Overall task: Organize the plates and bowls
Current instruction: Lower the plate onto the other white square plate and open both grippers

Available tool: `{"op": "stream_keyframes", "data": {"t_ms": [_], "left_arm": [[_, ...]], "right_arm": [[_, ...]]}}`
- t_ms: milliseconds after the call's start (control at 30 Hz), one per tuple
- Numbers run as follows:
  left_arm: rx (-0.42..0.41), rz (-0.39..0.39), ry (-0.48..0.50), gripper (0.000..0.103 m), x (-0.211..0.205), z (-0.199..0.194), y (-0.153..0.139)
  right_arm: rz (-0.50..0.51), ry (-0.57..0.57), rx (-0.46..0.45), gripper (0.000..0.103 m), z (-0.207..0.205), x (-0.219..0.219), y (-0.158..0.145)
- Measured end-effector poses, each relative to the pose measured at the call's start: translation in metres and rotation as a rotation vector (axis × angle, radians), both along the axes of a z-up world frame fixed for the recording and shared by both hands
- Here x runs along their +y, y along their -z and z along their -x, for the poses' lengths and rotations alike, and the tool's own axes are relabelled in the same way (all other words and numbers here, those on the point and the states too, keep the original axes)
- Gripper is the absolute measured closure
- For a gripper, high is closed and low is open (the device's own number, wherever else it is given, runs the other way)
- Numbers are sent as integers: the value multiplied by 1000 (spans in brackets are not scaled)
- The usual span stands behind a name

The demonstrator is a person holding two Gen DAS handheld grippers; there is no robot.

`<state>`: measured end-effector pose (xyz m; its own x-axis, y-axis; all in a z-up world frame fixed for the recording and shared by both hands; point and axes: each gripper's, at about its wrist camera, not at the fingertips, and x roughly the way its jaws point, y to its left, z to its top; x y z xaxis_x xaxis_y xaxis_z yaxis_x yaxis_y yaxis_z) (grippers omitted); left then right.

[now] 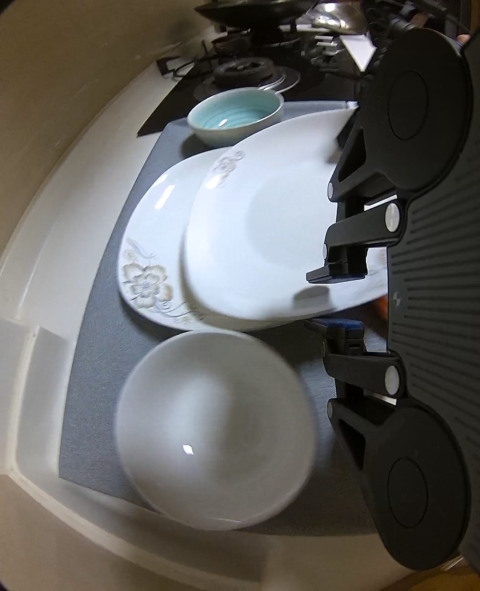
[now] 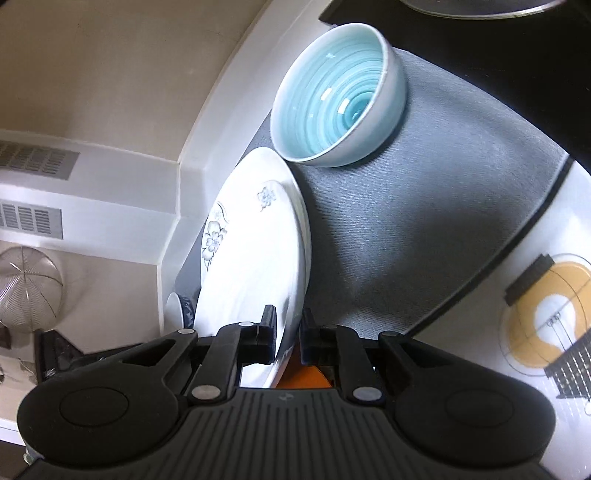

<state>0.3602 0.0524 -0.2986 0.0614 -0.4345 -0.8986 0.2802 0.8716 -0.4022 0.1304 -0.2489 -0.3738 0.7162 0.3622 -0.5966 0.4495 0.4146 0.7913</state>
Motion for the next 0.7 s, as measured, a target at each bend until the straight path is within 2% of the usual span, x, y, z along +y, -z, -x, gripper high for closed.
{"op": "stream_keyframes", "data": {"t_ms": [67,200,300,400,500,567,700], "left_arm": [[41,24,-10,84,4,7,5],[44,50,-50,83,6,16,4],[4,10,-69,85,1,21,2],[69,45,-147,85,13,27,3],[68,67,-177,85,17,36,1],[58,59,-169,85,13,35,2],[83,73,-214,88,17,22,9]], "right_arm": [[14,0,1,88,-2,2,-1],[51,-7,5,88,-8,5,-3],[68,-14,14,89,-16,5,-4],[71,-11,12,89,-21,4,-5],[83,-11,11,89,-24,5,-6],[80,-7,14,89,-25,4,-4],[49,-15,26,88,-26,3,-3]]}}
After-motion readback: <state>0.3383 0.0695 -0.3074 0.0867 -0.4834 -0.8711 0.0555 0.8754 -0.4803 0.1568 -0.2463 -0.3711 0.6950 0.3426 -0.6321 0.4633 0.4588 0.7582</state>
